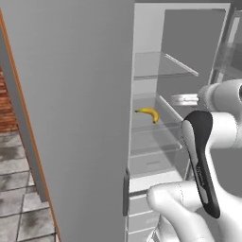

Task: Retrieve the tangerine and banana from the fridge and place them into the bowl on the dining table.

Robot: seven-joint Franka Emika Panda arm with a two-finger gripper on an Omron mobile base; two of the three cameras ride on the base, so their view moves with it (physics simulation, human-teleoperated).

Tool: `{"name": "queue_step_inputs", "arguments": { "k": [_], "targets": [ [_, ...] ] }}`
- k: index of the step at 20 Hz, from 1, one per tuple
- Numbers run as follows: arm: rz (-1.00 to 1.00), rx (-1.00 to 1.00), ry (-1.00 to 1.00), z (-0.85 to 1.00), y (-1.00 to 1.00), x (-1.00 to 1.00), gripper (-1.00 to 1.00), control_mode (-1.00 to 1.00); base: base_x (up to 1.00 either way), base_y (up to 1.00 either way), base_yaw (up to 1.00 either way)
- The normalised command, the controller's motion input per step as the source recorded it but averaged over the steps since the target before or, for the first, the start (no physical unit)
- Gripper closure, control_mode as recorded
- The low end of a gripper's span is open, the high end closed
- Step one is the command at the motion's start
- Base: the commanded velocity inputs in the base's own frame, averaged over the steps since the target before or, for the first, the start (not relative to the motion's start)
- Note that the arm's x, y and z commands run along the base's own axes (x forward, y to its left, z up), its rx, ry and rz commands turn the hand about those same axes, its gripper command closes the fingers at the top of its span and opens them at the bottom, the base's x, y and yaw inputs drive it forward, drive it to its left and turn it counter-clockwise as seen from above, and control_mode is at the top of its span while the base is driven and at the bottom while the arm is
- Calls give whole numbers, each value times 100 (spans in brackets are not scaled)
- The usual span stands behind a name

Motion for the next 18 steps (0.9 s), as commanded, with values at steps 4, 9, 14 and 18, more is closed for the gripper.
{"name": "queue_step_inputs", "arguments": {
  "k": [4,9,14,18],
  "targets": [
    [0,0,0,0,0,0,100,100,-100,7,0],
    [0,0,0,0,0,0,100,100,-100,15,0],
    [0,0,0,0,0,0,100,100,-93,14,-10],
    [0,0,0,0,0,0,100,100,-72,2,-21]
  ]
}}
